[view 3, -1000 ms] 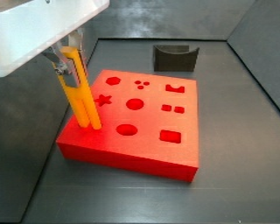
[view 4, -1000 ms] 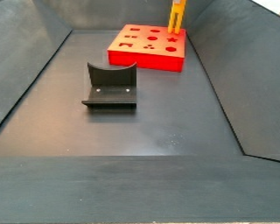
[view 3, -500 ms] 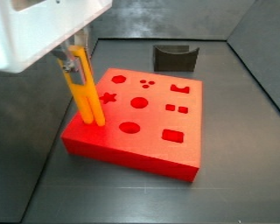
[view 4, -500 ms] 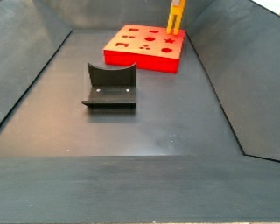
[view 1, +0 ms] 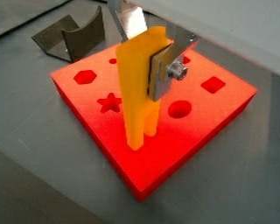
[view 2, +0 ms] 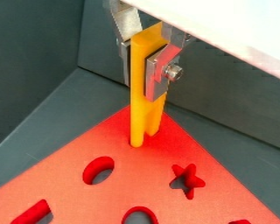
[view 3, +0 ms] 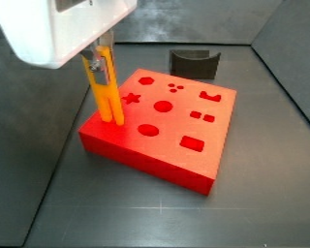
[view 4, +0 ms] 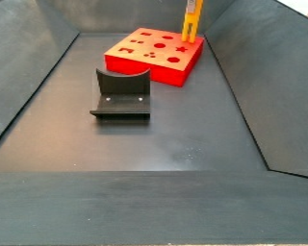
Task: Pick up the square-circle object. Move up. Place the square-circle object on the fixture. Regrasp the square-circle object. Rotate the square-circle object. Move to above the board. Insert the square-circle object.
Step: Insert the square-circle object.
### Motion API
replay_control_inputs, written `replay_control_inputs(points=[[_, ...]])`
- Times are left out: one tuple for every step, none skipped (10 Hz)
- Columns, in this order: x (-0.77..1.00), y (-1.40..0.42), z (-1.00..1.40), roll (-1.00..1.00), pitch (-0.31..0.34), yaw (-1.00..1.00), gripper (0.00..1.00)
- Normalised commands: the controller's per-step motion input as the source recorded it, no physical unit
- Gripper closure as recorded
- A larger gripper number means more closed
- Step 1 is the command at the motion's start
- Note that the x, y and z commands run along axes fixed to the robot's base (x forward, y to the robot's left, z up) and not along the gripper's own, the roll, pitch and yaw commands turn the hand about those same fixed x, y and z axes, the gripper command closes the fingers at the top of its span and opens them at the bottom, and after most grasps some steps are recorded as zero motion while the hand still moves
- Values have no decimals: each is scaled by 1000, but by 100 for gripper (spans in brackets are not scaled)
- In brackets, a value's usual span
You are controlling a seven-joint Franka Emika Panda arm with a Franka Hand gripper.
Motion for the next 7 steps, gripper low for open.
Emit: replay_control_inputs(points=[[91,186,-691,-149,-120,-154,100],[0,157,-577,-116,-276,-111,100],[-51,91,-383,-39,-400,-57,100],[-117,14,-360,0,-420,-14,100],[-129,0,-340,30,-403,-9,100],[-100,0,-160,16,-277,0,100],[-31,0,-17,17,-100,0,100]])
